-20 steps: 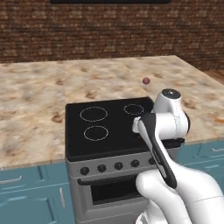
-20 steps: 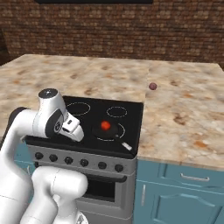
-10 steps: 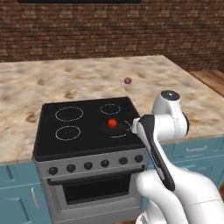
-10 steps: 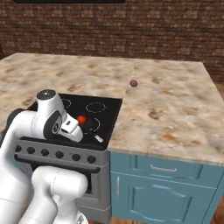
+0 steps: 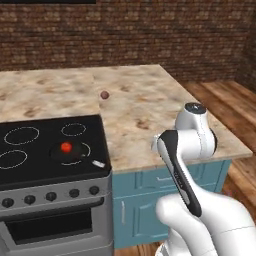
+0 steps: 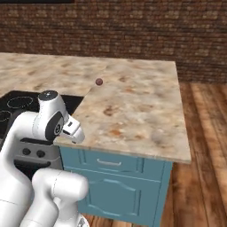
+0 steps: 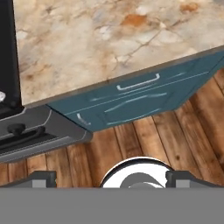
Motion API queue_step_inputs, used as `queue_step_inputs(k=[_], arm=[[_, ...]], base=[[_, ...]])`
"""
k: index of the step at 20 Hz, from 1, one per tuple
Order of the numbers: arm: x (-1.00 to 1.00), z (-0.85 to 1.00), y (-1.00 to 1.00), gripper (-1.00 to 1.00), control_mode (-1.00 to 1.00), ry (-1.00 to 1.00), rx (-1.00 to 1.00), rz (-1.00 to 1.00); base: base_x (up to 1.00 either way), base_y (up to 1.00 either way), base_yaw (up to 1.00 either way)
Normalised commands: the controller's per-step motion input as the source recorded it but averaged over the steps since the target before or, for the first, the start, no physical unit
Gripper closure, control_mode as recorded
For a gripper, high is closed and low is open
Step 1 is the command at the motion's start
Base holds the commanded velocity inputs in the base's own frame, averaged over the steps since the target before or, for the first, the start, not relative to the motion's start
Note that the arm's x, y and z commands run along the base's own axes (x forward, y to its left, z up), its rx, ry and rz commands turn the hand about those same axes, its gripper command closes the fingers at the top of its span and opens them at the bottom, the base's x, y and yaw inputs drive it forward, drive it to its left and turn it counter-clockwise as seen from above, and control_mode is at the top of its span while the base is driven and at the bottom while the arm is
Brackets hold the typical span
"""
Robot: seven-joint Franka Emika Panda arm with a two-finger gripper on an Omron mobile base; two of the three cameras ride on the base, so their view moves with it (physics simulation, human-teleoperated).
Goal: Place the pan on the front right burner on the stove. Then place the tomato and the onion in the pan and turn on the front right burner.
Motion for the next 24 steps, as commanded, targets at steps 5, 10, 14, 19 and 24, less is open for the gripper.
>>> queue_step_inputs(k=[5,10,14,19,24], arm=[[0.00,0.00,0.00,-1.00,1.00,0.00,0.00,0.00],[0.00,0.00,0.00,-1.00,1.00,0.00,0.00,0.00],[0.00,0.00,0.00,-1.00,1.00,0.00,0.00,0.00],[0.00,0.00,0.00,-1.00,1.00,0.00,0.00,0.00],[0.00,0.00,0.00,-1.00,1.00,0.00,0.00,0.00]], base=[[0.00,-1.00,0.00],[0.05,-1.00,0.00],[0.01,-1.00,0.00],[0.08,-1.00,0.00],[0.22,-1.00,0.00]])
